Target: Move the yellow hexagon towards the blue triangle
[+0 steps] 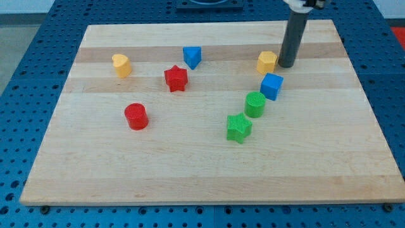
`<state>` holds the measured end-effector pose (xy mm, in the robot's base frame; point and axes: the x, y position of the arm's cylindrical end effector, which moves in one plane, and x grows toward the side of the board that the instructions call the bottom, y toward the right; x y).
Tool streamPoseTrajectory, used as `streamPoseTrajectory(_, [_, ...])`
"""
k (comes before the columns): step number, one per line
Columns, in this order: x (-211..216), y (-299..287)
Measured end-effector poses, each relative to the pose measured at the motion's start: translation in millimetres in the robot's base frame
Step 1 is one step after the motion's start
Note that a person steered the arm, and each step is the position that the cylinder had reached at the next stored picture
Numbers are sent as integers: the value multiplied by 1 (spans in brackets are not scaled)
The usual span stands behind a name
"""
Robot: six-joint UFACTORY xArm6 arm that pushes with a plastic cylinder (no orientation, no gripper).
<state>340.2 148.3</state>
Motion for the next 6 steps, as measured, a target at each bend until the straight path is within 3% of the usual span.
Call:
streamPoseTrajectory(4, [-29, -69])
streamPoseTrajectory(6, [-22, -110])
